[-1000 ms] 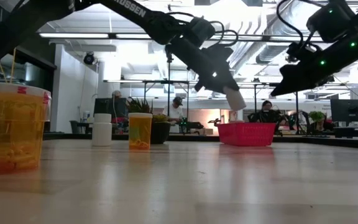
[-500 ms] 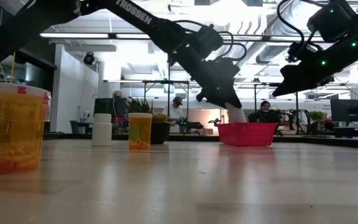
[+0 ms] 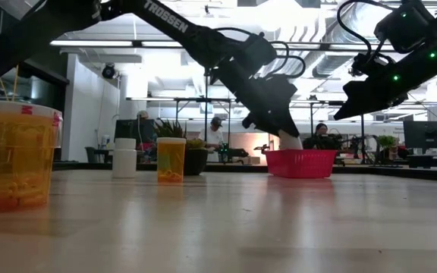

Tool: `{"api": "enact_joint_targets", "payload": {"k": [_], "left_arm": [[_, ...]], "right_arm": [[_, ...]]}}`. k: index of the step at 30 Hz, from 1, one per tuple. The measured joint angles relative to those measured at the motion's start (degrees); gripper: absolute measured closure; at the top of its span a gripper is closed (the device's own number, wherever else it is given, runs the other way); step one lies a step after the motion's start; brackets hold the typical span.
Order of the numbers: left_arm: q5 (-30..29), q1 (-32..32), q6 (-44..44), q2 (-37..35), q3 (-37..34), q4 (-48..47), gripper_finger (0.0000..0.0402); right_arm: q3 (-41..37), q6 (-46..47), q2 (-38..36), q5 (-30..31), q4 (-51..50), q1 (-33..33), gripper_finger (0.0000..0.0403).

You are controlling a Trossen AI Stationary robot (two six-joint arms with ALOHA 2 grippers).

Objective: Pick and place pill bottles into a basket
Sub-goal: Put the top white pill bottle into the bin, then put the white pill bottle into the bin

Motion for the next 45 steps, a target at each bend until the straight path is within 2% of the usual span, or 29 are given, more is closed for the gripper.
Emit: {"api": "enact_joint_targets", "payload": {"k": [8,19,34,41,45], "left_arm": [[-0.1,0.0,0.0,0.6,0.0,0.0,0.0176],[-0.1,0.0,0.0,0.6,0.0,-0.1,0.0168],[0.0,0.0,0.0,0.6,0.0,0.0,0.0104],[-0.1,0.0,-0.7,0.6,0.0,-0.1,0.0107],[1.5,0.0,-5.2,0.0,0.0,-0.2,0.0116]], "right_arm": [[0.0,0.0,0.0,0.0,0.0,0.0,0.0151],[0.0,0.0,0.0,0.0,0.0,0.0,0.0151],[0.0,0.0,0.0,0.0,0.0,0.0,0.0151],[0.0,0.0,0.0,0.0,-0.3,0.0,0.0151],[0.0,0.0,0.0,0.0,-0.5,0.0,0.0151]]}}
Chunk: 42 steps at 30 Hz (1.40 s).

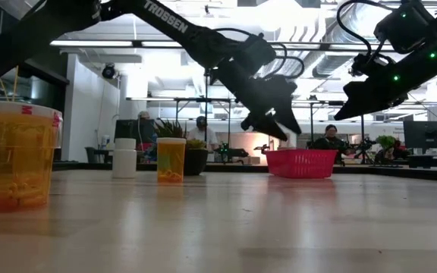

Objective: Pick and place pill bottles into a basket
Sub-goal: Put the white pill bottle into the bin

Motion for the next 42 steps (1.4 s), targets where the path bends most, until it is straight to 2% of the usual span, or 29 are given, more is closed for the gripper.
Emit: {"api": "enact_joint_targets", "payload": {"k": [8,11,14,27,38,42], "left_arm": [[6.4,-0.3,-12.6,-5.5,0.0,-6.2,0.0143],[8.1,-1.3,-13.4,-8.1,0.0,-7.9,0.0155],[7.5,-3.2,-11.7,-10.8,0.0,-10.4,0.0164],[-3.3,-8.8,-6.7,-22.0,0.0,-23.1,0.0169],[-18.1,-12.8,-5.3,-30.1,0.0,-46.8,0.0170],[-22.3,-13.6,-5.3,-31.2,0.0,-50.6,0.0170]], "right_arm": [[0.0,0.0,0.0,-0.2,-0.2,0.0,0.0151],[0.0,0.3,0.0,-0.4,-0.1,0.0,0.0151],[0.0,1.2,0.0,-0.4,-0.1,0.0,0.0151],[0.0,3.6,0.0,-0.6,-0.3,0.0,0.0151],[0.0,9.0,0.0,-0.5,-0.3,0.0,0.0151],[0.0,11.5,0.0,-0.5,-0.3,0.0,0.0151]]}}
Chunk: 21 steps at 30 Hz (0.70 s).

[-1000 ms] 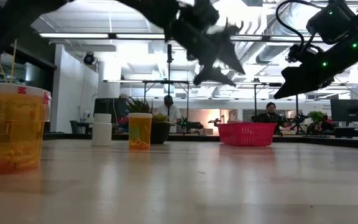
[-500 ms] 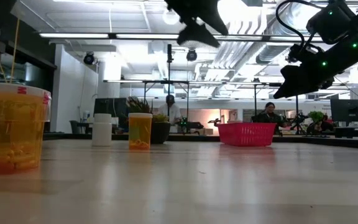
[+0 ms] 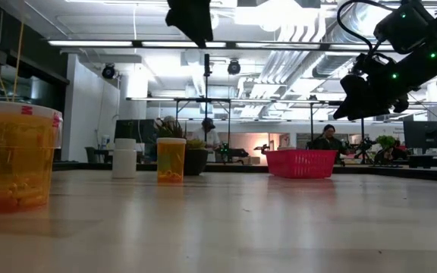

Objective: Pick and place pill bottles into a basket
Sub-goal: Put the white pill bottle into the bin

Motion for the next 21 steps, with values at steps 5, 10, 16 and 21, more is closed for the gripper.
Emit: {"api": "enact_joint_targets", "payload": {"k": [5,10,16,21], "left_arm": [[-0.3,0.1,-0.2,-0.1,0.0,-1.0,0.0170],[-0.5,0.1,0.4,-0.1,0.0,-1.1,0.0170],[1.3,0.1,2.3,-0.1,-0.1,10.9,0.0169],[8.2,-0.3,6.7,-0.1,-0.1,21.8,0.0170]], "right_arm": [[0.0,2.3,0.0,0.0,0.0,0.0,0.0151],[0.0,2.6,0.0,-1.6,0.0,0.0,0.0151],[0.0,2.5,0.0,-2.2,0.0,0.0,0.0151],[0.0,2.0,0.0,-2.1,-0.2,0.0,0.0151]]}}
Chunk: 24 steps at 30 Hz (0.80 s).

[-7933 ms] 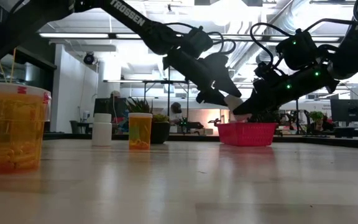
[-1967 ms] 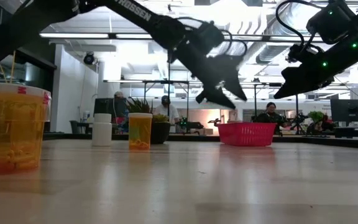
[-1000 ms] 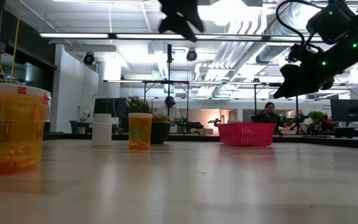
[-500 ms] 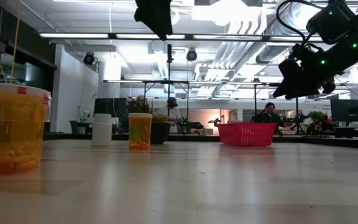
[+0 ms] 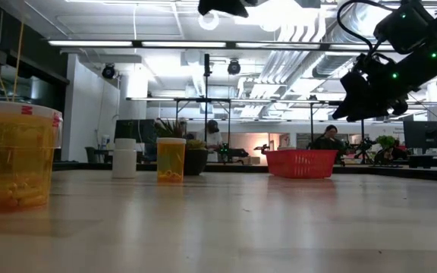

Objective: Pick and place pill bottles into a basket
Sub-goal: Put the white pill bottle into the bin

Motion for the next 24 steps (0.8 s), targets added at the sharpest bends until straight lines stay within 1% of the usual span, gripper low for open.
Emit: {"api": "enact_joint_targets", "payload": {"k": [4,5,7,8,11,16,19,24], "left_arm": [[-0.7,-0.8,1.2,-0.4,-0.1,-3.1,0.0170],[-0.8,-0.7,1.2,-1.1,-0.5,-4.4,0.0170],[-0.8,-0.7,0.7,-3.4,-2.5,-3.7,0.0170],[-1.2,-0.7,0.1,-5.2,-4.3,-3.3,0.0170],[-4.8,-0.7,-1.5,-10.9,-11.4,-0.5,0.0170],[-6.1,-0.7,-2.4,-21.4,-24.7,5.7,0.0170],[-6.1,-0.7,-2.4,-25.5,-30.5,6.3,0.0170],[-5.0,-0.7,-0.5,-28.7,-36.4,1.5,0.0168]], "right_arm": [[0.0,0.0,0.0,0.1,-0.5,0.0,0.0151],[-0.1,0.0,0.0,0.4,-0.5,0.0,0.0151],[-0.1,0.0,0.0,1.0,-0.5,0.0,0.0151],[-0.1,0.0,0.0,1.2,-0.5,0.0,0.0151],[-0.1,0.0,0.0,1.2,-0.7,0.0,0.0151],[-0.1,0.0,0.0,1.1,-0.8,0.0,0.0151],[-0.1,0.0,0.0,1.1,-0.9,0.0,0.0151],[-0.1,0.0,0.0,0.7,-1.2,0.0,0.0151]]}}
